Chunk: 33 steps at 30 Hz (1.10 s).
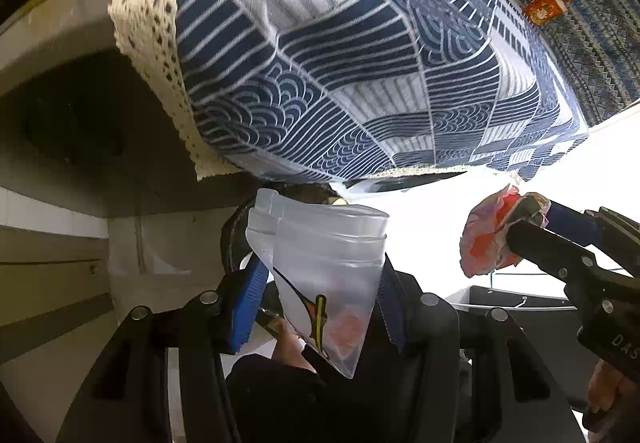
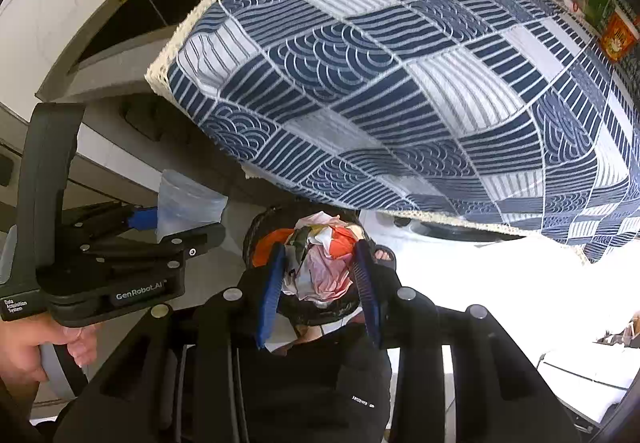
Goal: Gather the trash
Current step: 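Carry the cup and wrapper down toward the black bin with both tools, then open both tools over the bin, dropping the cup and wrapper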
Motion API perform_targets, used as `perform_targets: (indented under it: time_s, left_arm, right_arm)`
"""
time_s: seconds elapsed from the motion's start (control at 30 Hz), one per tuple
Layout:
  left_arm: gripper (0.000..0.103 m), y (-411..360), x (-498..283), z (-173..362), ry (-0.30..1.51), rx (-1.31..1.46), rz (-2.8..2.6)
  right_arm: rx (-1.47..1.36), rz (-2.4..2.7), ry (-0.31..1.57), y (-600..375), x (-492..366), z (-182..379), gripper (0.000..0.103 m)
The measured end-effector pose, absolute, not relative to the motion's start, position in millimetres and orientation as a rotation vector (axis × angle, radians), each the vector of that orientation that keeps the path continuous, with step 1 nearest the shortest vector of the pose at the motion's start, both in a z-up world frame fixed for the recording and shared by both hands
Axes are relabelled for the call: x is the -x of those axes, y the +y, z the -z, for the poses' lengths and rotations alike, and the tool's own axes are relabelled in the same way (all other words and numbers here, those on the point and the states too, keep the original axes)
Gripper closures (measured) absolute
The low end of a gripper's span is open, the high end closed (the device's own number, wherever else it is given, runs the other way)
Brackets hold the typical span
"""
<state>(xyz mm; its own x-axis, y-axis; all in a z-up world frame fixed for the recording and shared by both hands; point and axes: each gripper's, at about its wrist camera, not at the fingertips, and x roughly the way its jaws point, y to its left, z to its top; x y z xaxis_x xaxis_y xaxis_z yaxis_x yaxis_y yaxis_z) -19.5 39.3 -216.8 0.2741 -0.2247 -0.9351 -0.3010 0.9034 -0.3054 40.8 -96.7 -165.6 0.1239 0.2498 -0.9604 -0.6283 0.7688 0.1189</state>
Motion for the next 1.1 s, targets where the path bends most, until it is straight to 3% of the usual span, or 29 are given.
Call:
perform_targets:
  time_s: [0.87, 0.9, 0.97, 1.1]
  left_arm:
    - [0.052, 31.0, 15.8, 263.6, 1.434, 0.517, -0.054]
    - [0.046, 30.8, 14.7, 264.6, 1.435, 0.52, -0.049]
    - [0.031, 31.4, 12.6, 266.9, 1.437, 0.51, -0.059]
    - [0.03, 37.4, 9.8, 272.4, 1.453, 0.519, -0.092]
  right_arm:
    - [0.282, -0.643, 1.45, -108.7, -51.1, 214.6, 0.064]
    - [0.263, -0.656, 1.451, -109.3, -52.1, 214.9, 0.062]
    - [0.251, -0.664, 1.445, -110.8, -54.1, 214.7, 0.045]
    - [0.234, -0.653, 1.431, -114.7, -59.1, 209.8, 0.044]
